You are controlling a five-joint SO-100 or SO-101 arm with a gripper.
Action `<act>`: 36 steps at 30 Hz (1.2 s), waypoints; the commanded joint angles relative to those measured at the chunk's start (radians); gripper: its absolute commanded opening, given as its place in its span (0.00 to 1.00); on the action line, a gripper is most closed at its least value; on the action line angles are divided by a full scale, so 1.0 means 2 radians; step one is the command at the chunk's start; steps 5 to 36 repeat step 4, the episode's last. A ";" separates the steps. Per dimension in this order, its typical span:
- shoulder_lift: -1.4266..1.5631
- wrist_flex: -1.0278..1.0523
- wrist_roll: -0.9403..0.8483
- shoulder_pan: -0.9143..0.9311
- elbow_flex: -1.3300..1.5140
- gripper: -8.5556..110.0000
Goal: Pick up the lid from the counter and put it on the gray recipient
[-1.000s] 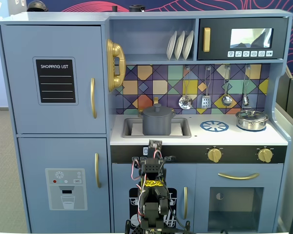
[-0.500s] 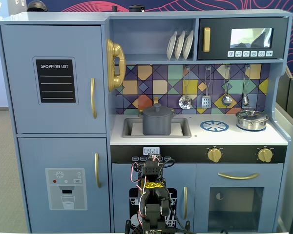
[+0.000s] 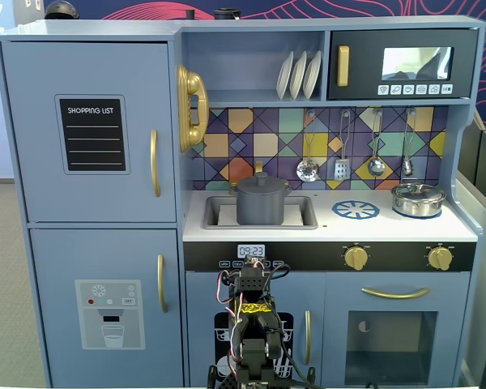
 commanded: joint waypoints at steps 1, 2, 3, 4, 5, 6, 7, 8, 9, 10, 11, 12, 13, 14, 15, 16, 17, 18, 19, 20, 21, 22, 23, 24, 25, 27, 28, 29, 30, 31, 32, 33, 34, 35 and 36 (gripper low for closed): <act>-0.004 0.087 -0.001 0.001 0.000 0.10; -0.004 0.087 -0.001 0.001 0.000 0.10; -0.004 0.087 -0.001 0.001 0.000 0.10; -0.004 0.087 -0.001 0.001 0.000 0.10; -0.004 0.087 -0.001 0.001 0.000 0.10; -0.004 0.087 -0.001 0.001 0.000 0.10; -0.004 0.087 -0.001 0.001 0.000 0.10; -0.004 0.087 -0.001 0.001 0.000 0.10; -0.004 0.087 -0.001 0.001 0.000 0.10; -0.004 0.087 -0.001 0.001 0.000 0.10; -0.004 0.087 -0.001 0.001 0.000 0.10; -0.004 0.087 -0.001 0.001 0.000 0.10; -0.004 0.087 -0.001 0.001 0.000 0.10; -0.004 0.087 -0.001 0.001 0.000 0.10; -0.004 0.087 -0.001 0.001 0.000 0.10; -0.004 0.087 -0.001 0.001 0.000 0.10; -0.004 0.087 -0.001 0.001 0.000 0.10; -0.004 0.087 -0.001 0.001 0.000 0.10; -0.004 0.087 -0.001 0.001 0.000 0.10; -0.004 0.087 -0.001 0.001 0.000 0.10; -0.004 0.087 -0.001 0.001 0.000 0.10; -0.004 0.087 -0.001 0.001 0.000 0.10; -0.004 0.087 -0.001 0.001 0.000 0.10; -0.004 0.087 -0.001 0.001 0.000 0.10; -0.004 0.087 -0.001 0.001 0.000 0.10; -0.004 0.087 -0.001 0.001 0.000 0.10; -0.004 0.087 -0.001 0.001 0.000 0.10; -0.004 0.087 -0.001 0.001 0.000 0.10; -0.004 0.087 -0.001 0.001 0.000 0.10; -0.004 0.087 -0.001 0.001 0.000 0.10; -0.004 0.087 -0.001 0.001 0.000 0.10; -0.004 0.087 -0.001 0.001 0.000 0.10; -0.004 0.087 -0.001 0.001 0.000 0.10; -0.004 0.087 -0.001 0.001 0.000 0.10; -0.004 0.087 -0.001 0.001 0.000 0.10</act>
